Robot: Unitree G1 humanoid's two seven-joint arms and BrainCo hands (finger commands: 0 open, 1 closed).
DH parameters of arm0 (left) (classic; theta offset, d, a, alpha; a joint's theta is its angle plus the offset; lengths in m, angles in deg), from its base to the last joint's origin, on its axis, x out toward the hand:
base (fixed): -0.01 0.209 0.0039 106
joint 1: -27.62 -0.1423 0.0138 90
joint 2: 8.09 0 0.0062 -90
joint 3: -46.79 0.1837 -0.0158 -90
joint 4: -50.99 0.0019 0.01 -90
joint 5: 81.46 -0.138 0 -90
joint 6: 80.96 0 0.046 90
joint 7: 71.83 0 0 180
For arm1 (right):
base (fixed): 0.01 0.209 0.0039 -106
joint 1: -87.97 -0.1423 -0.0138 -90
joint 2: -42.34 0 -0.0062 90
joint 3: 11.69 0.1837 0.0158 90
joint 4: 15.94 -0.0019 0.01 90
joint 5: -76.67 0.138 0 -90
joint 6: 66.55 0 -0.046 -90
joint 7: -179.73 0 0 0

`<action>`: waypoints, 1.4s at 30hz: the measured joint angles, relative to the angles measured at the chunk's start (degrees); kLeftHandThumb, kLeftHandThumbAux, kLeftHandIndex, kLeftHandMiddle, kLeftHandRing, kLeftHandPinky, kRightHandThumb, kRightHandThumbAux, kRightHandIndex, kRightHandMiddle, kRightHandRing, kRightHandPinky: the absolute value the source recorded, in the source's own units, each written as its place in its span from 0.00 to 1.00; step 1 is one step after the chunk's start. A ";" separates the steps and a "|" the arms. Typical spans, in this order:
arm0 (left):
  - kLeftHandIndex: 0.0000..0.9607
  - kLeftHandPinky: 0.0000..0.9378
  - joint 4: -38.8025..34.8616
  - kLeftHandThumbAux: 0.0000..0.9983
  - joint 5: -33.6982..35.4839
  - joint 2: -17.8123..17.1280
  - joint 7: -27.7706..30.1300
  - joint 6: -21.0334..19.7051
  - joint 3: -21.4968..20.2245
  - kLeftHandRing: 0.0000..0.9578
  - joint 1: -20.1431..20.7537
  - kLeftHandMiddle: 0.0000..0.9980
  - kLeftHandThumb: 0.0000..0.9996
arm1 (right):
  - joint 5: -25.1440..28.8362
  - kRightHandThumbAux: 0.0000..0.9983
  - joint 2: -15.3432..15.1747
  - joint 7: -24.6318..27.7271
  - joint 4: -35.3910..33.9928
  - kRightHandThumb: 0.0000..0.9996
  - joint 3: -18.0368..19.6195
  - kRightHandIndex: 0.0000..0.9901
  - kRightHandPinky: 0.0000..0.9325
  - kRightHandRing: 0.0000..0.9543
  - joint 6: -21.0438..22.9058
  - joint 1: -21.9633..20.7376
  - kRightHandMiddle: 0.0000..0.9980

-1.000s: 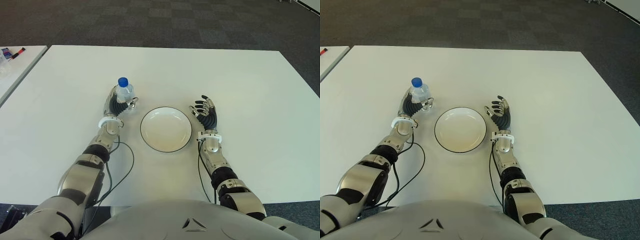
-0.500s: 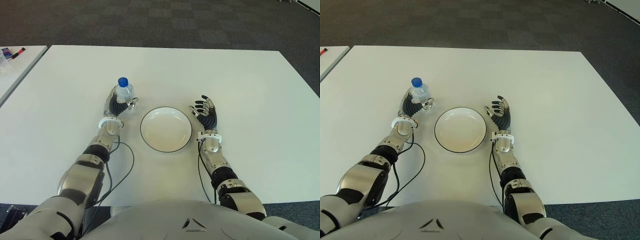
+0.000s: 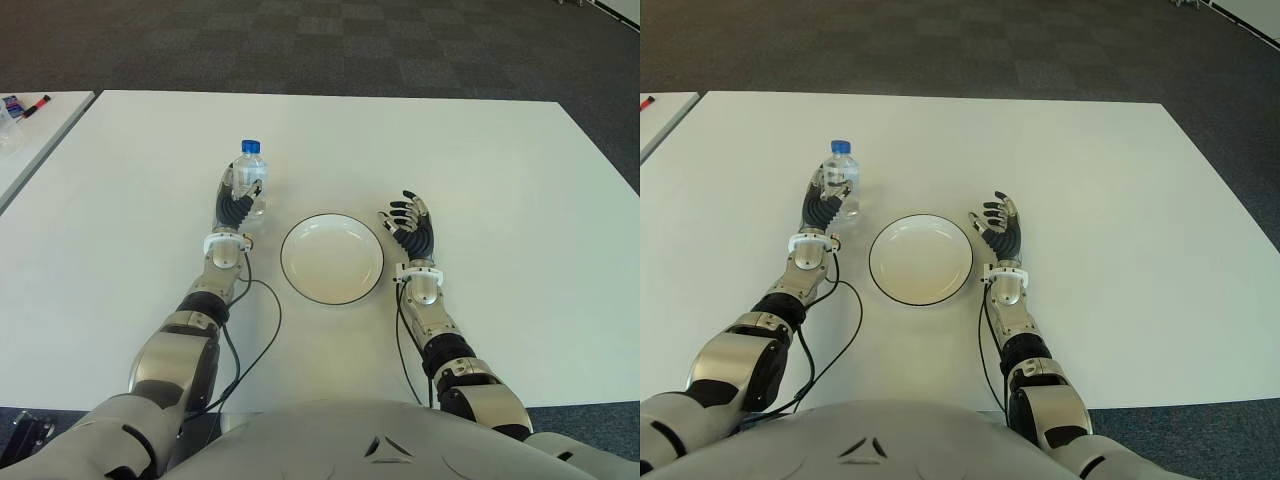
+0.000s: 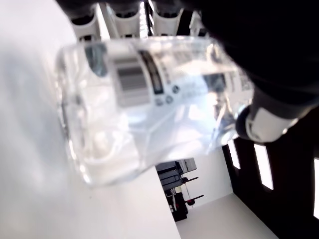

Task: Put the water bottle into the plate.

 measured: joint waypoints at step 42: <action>0.12 0.40 0.34 0.43 -1.74 1.97 -1.87 1.38 -1.70 0.38 -0.06 0.27 0.87 | 0.04 0.73 -0.01 -0.11 0.14 0.76 -0.02 0.17 0.38 0.39 -0.02 -0.09 0.37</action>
